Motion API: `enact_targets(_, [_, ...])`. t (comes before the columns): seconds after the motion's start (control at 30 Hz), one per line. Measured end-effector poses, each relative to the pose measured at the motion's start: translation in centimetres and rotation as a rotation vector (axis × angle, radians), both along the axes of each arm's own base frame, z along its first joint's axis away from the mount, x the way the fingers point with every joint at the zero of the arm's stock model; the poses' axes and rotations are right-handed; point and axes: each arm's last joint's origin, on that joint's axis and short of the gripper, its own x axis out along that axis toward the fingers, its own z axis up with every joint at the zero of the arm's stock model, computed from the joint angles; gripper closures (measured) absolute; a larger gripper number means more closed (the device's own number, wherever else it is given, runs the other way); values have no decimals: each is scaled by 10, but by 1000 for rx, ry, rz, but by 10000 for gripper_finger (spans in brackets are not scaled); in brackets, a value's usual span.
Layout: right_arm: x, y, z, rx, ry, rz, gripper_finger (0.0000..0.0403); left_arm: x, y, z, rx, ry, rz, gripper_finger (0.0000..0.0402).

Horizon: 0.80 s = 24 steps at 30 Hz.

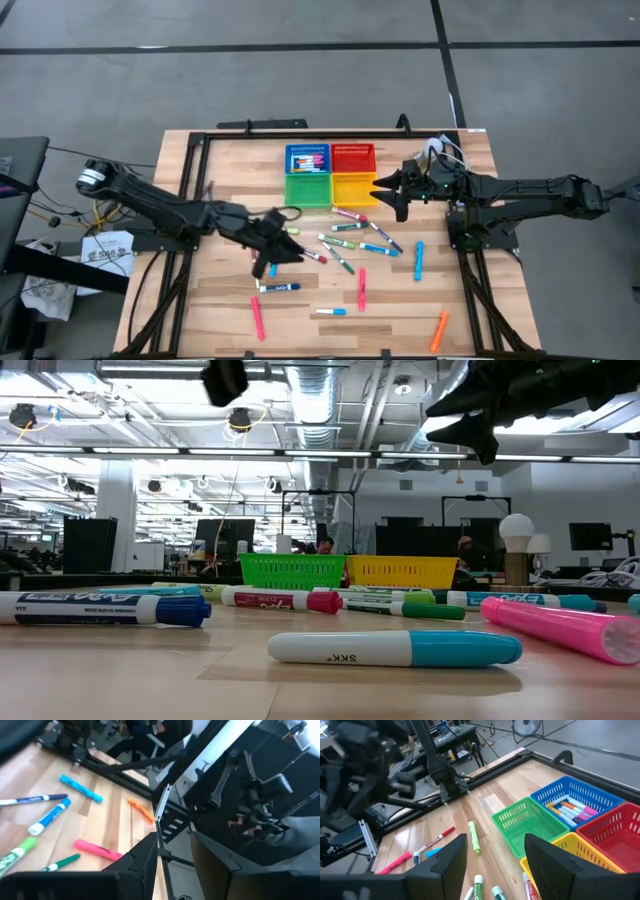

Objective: Pick & Place Markers
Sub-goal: Put the small light blue marker into the blue bin

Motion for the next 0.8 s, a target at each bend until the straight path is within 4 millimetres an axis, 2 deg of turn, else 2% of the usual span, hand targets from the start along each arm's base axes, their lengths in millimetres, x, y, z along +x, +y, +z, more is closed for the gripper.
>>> enact_targets(0.17, [0, 0, 0, 0, 4, 1, 214, 46, -22, 3, 26, 92, -44, 284])
enact_targets(0.33, [0, -1, -1, -20, 11, 4, 215, 84, -43, -2, 88, 279, -125, 284])
enact_targets(0.57, [0, -1, -1, -29, 20, 8, 214, 109, -68, -22, 100, 418, -158, 284])
enact_targets(0.8, [-1, -1, -2, -64, 31, 18, 216, 123, -83, -72, 13, 570, -97, 284])
